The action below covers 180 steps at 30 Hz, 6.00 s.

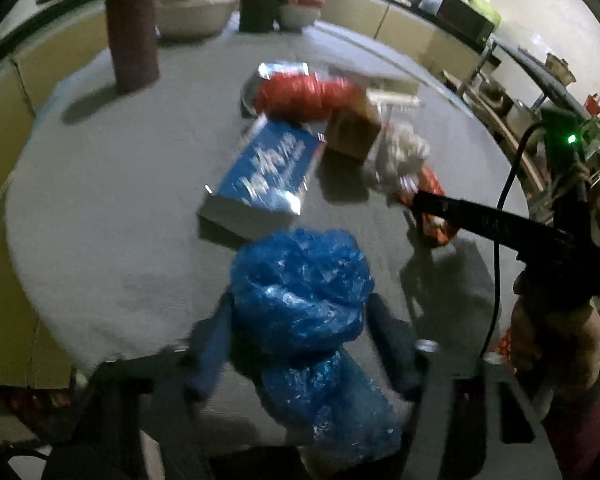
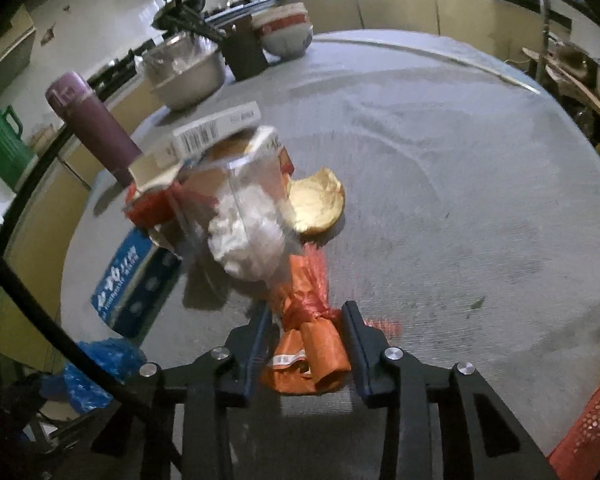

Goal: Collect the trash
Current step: 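Grasp the blue plastic bag with the left tool while the right tool grasps the orange wrapper, then carry both items to the red basket and open both tools to drop them, then grasp the blue toothpaste box with the left tool while the right tool approaches the clear tray, then grasp the clear plastic tray with the right tool and lift it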

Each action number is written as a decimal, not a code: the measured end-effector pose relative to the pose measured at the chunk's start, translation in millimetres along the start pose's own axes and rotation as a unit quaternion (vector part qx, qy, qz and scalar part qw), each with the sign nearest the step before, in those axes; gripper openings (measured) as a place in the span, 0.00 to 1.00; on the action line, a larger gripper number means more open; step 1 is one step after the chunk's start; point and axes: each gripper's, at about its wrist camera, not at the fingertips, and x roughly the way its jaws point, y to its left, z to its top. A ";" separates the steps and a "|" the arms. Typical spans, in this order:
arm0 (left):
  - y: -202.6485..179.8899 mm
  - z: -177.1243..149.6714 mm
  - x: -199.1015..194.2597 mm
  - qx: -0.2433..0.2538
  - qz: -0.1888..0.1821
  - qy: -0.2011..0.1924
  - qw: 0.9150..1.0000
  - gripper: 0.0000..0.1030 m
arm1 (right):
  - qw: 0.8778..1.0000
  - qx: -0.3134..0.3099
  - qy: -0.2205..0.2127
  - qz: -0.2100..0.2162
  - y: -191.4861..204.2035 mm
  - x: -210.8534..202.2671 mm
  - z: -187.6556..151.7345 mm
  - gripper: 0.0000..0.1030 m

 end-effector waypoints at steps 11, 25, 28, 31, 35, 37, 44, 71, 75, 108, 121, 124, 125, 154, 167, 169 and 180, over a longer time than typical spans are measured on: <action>-27.5 -6.6 -19.1 0.032 -0.007 -0.040 0.999 0.52 | 0.997 0.036 -0.044 0.048 -32.2 -51.5 -38.6 0.26; -192.3 -16.1 -1.2 0.228 -0.101 -0.005 0.968 0.52 | 0.971 0.210 -0.113 0.006 -186.2 -174.5 -161.8 0.26; -241.2 -26.3 13.3 0.272 -0.132 0.015 0.953 0.52 | 0.957 0.266 -0.115 -0.023 -226.2 -194.2 -197.7 0.26; -280.0 -39.6 28.7 0.298 -0.157 0.040 0.941 0.53 | 0.941 0.316 -0.117 -0.035 -256.7 -208.7 -228.3 0.26; -327.6 -53.3 50.7 0.325 -0.179 0.069 0.926 0.55 | 0.929 0.348 -0.119 -0.041 -276.7 -216.9 -247.5 0.27; -344.5 -63.4 52.2 0.335 -0.179 0.074 0.922 0.55 | 0.924 0.362 -0.117 -0.041 -284.2 -219.3 -255.8 0.28; -341.8 -67.6 42.9 0.350 -0.175 0.059 0.918 0.66 | 0.915 0.380 -0.135 -0.026 -291.8 -221.9 -261.4 0.35; -47.8 20.5 -44.1 0.139 0.079 -0.148 0.976 0.76 | 0.981 0.136 -0.127 0.052 -97.8 -153.4 -104.8 0.65; -7.8 36.0 -37.8 0.086 0.088 -0.141 0.982 0.78 | 0.985 0.105 -0.115 0.073 -63.2 -130.2 -71.5 0.65; 38.6 63.0 20.2 0.014 -0.020 -0.078 0.997 0.18 | 0.975 0.155 -0.104 0.122 -36.1 -24.9 45.3 0.55; 15.2 68.1 23.3 0.024 -0.008 -0.079 0.997 0.77 | 0.964 0.170 -0.029 0.203 -26.8 20.6 81.6 0.38; 9.1 67.5 44.7 0.045 0.042 -0.048 0.997 0.77 | 0.967 0.130 -0.009 0.221 -8.7 13.2 70.9 0.38; 12.0 65.3 49.1 0.041 0.047 -0.043 0.997 0.77 | 0.967 0.120 -0.002 0.225 -4.6 11.1 66.9 0.38; 66.6 21.0 -14.2 0.012 0.031 -0.107 0.994 0.62 | 0.997 -0.075 -0.017 0.003 98.5 1.6 -20.1 0.74; 63.3 19.1 -21.5 0.021 0.024 -0.118 0.992 0.62 | 0.998 0.023 0.002 -0.056 84.6 15.8 -19.1 0.58; 61.8 18.5 -21.5 0.020 0.020 -0.117 0.993 0.62 | 0.999 0.019 0.005 -0.048 78.3 9.8 -19.9 0.45; 33.8 13.7 -26.5 0.041 0.017 -0.111 0.993 0.62 | 0.997 0.021 -0.060 0.044 39.2 -52.4 -34.1 0.45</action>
